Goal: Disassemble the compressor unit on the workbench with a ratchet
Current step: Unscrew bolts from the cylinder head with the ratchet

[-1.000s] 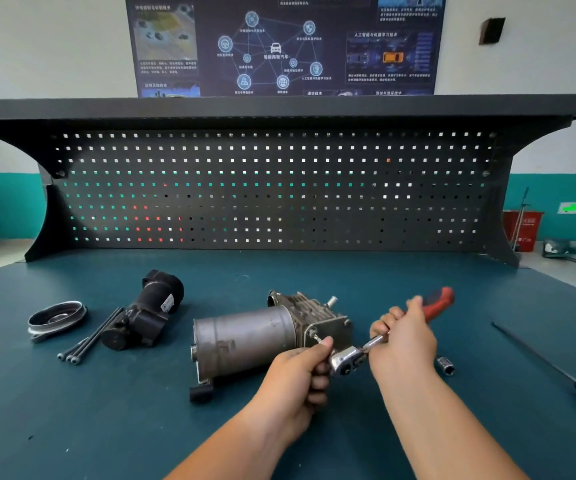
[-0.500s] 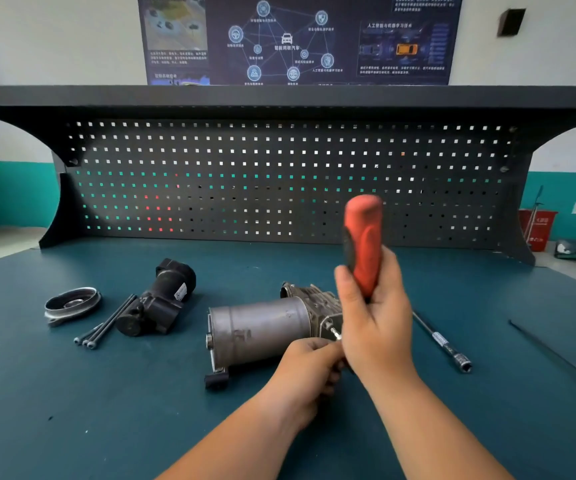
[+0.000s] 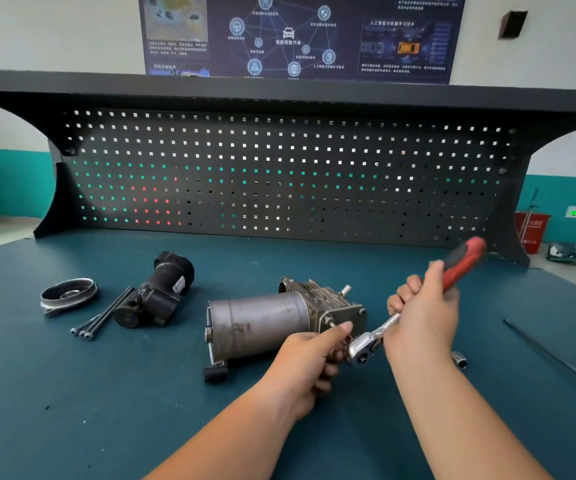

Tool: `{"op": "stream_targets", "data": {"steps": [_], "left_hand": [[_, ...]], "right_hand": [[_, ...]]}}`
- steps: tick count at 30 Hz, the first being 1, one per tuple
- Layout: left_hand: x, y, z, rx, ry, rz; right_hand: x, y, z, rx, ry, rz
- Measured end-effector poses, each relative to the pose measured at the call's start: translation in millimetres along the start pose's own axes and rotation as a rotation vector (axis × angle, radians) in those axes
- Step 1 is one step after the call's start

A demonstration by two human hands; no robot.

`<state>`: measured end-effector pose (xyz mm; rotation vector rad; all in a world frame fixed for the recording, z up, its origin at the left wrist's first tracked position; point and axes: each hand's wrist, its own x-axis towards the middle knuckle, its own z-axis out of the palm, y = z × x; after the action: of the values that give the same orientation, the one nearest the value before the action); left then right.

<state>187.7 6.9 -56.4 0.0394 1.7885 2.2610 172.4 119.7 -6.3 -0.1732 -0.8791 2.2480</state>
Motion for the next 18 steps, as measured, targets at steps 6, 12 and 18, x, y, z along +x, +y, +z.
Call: {"op": "stream_targets", "data": {"steps": [6, 12, 18], "left_hand": [[2.3, -2.1, 1.3, 0.117, -0.007, 0.065], [2.0, -2.1, -0.2, 0.039, -0.053, 0.101], [5.5, -3.3, 1.7, -0.081, -0.082, 0.054]], "right_hand": [[-26.0, 0.7, 6.5, -0.203, -0.452, -0.365], [-25.6, 5.7, 4.9, -0.251, -0.428, -0.374], [10.8, 5.7, -14.4, 0.168, 0.191, 0.349]]}}
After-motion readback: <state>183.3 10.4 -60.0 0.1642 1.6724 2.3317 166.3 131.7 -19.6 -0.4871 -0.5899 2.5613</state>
